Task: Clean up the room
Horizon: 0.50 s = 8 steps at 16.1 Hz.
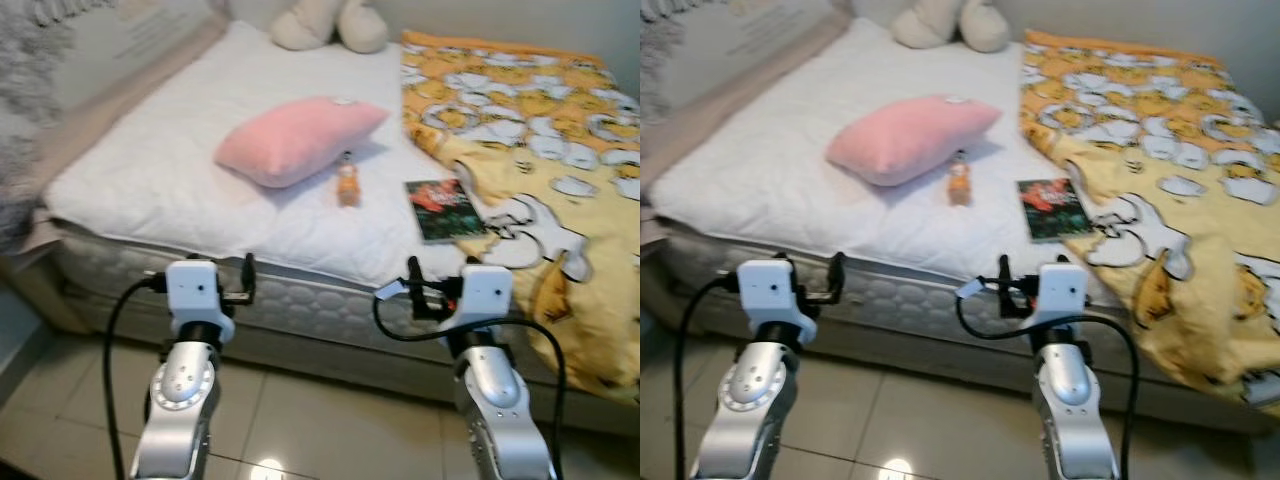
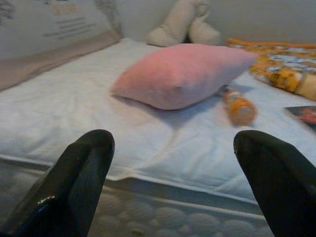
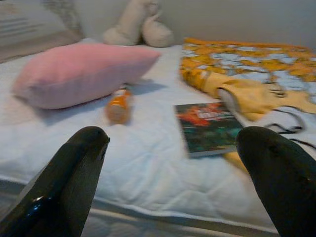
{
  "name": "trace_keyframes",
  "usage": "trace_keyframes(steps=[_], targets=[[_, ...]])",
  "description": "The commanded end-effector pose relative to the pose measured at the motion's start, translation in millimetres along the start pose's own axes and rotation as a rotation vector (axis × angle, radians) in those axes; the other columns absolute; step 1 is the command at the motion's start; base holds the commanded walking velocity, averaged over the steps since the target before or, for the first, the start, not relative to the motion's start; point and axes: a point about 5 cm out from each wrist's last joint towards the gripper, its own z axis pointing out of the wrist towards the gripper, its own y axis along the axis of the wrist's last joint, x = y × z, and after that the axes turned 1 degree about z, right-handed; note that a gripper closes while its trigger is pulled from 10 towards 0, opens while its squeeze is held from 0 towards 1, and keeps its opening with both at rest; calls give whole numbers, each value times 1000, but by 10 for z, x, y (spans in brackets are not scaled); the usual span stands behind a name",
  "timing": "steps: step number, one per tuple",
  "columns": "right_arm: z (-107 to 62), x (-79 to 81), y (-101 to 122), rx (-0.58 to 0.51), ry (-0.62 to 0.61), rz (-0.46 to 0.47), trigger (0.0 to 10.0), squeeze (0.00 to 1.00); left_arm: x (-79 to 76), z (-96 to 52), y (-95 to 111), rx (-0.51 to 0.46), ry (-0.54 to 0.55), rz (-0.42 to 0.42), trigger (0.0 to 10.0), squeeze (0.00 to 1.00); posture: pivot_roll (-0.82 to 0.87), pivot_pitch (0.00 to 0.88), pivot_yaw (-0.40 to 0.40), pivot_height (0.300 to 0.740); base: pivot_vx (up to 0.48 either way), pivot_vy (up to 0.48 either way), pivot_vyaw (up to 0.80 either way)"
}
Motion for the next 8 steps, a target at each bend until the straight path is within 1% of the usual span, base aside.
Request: trace_keyframes(steps=[1,2,4,5,7,8], targets=[[401,88,-195,108,8,81,10000,0,-282,514,135,-27,-357,116,10000,0,-3,0,8,727,0,0,0],[403,89,-200,120,8,74,10000,0,-291,515,141,-31,-363,123,10000,0,-5,0,8,727,0,0,0],[405,65,-213,131,-8,90,10000,0,-292,506,155,-47,-367,126,10000,0,-5,0,9,727,0,0,-656],[402,75,-222,141,6,99,10000,0,-286,501,155,-46,-363,116,10000,0,-6,0,10,727,0,0,-656],[397,125,-231,149,30,78,10000,0,-278,502,151,-44,-357,125,10000,0,-4,0,9,727,0,0,-616],[398,149,-212,128,39,72,10000,0,-276,504,154,-45,-355,127,10000,0,-1,0,8,727,0,0,-563]])
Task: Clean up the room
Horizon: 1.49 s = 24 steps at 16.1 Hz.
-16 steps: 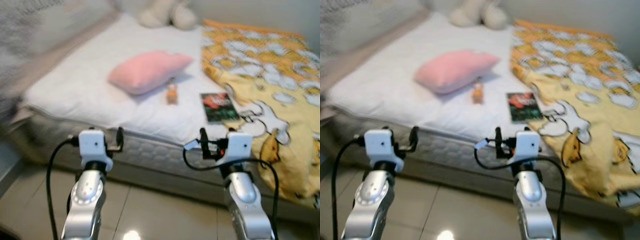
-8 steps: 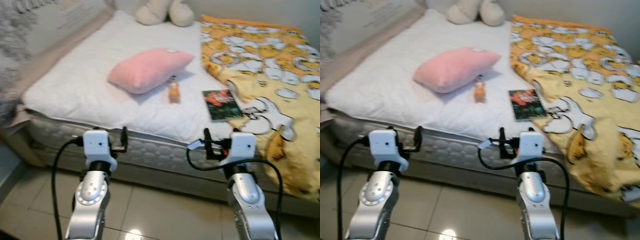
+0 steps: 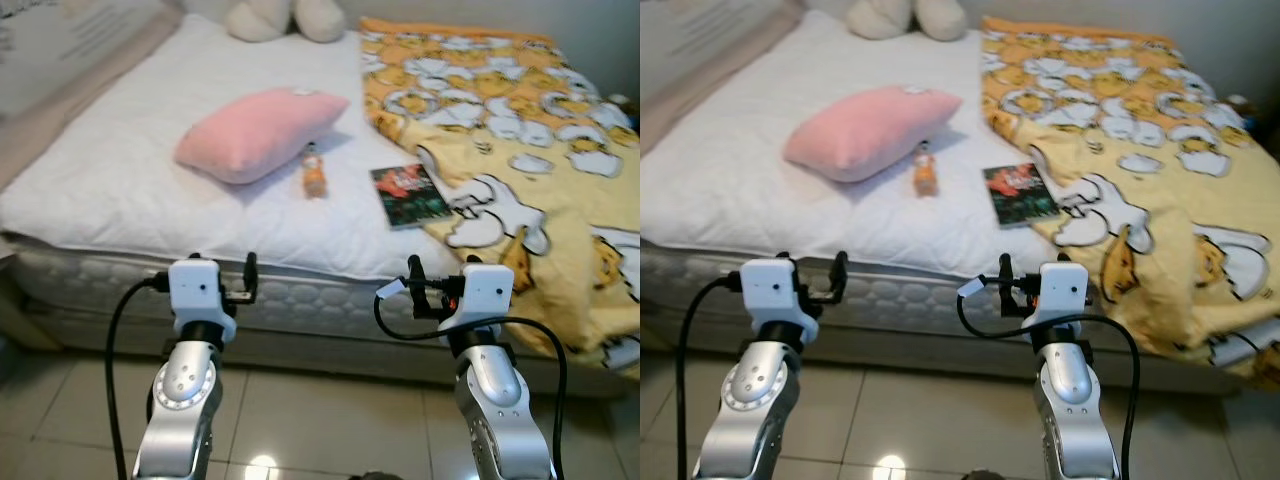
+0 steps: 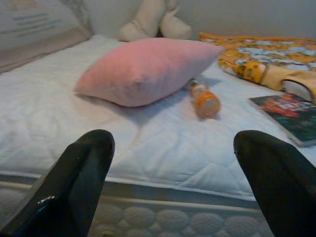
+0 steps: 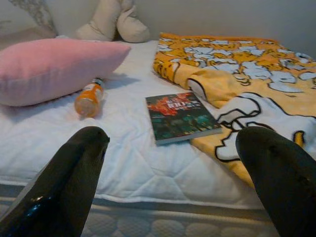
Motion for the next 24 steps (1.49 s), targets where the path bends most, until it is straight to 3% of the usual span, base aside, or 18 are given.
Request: trace_keyframes(steps=[1,3,5,8,11,24], targets=[[395,152,-204,121,39,61,10000,0,-262,500,155,-46,-351,120,10000,0,1,0,6,727,0,0,0],[409,123,-167,95,17,63,10000,0,-210,510,201,-71,-313,90,10000,0,3,0,5,727,444,0,0],[413,22,-132,69,-45,138,10000,0,-149,533,251,-89,-268,63,10000,0,4,0,4,727,442,0,0],[386,-18,-160,77,-45,115,10000,0,-192,509,228,-70,-319,73,10000,0,1,0,7,727,442,0,0],[373,17,-179,83,-35,103,10000,0,-264,498,229,-68,-369,96,10000,0,-1,0,13,727,461,0,0],[446,56,-177,99,-13,82,10000,0,-218,521,231,-68,-354,101,10000,0,17,0,11,727,456,0,0]])
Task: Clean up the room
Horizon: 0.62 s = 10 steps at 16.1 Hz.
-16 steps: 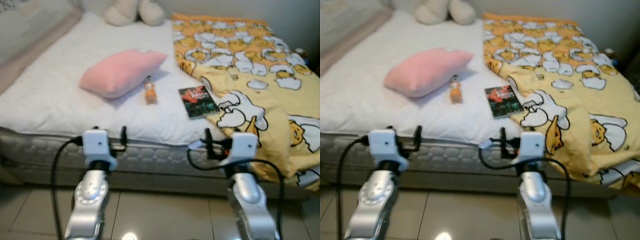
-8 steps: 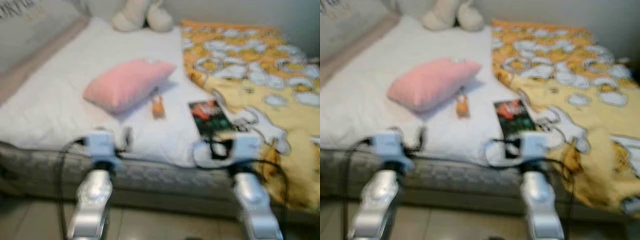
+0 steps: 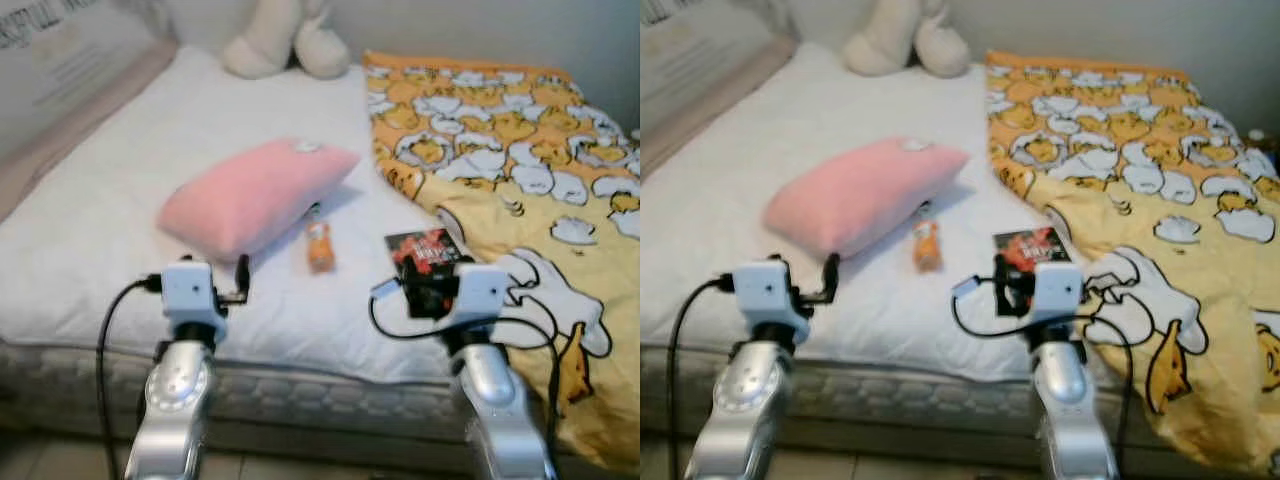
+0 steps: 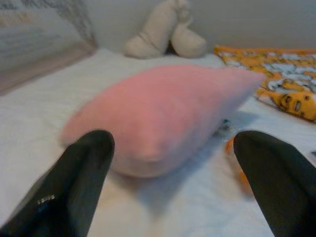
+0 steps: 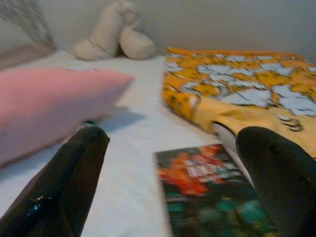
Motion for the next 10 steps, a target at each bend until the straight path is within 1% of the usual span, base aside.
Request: trace_keyframes(steps=[1,3,4,5,7,8,10], targets=[[481,104,-134,95,-4,77,10000,0,-209,522,266,-80,-357,111,10000,0,19,0,12,727,446,0,0],[523,154,-43,66,23,76,10000,0,-202,523,279,-87,-355,110,10000,0,20,0,13,727,446,0,0],[521,154,-42,66,23,75,10000,0,-204,518,285,-92,-353,114,10000,0,21,0,12,727,442,0,0],[519,157,-42,71,25,82,10000,0,-214,509,293,-98,-354,111,10000,0,23,0,12,727,0,0,0],[574,205,67,54,45,126,10000,0,-239,491,299,-99,-364,100,10000,0,24,0,14,727,0,0,0],[681,300,233,26,98,159,10000,0,-282,456,311,-104,-386,95,10000,0,31,0,17,727,0,0,0],[773,341,323,22,116,189,10000,0,-317,426,332,-111,-401,93,10000,0,40,0,18,727,0,0,0]])
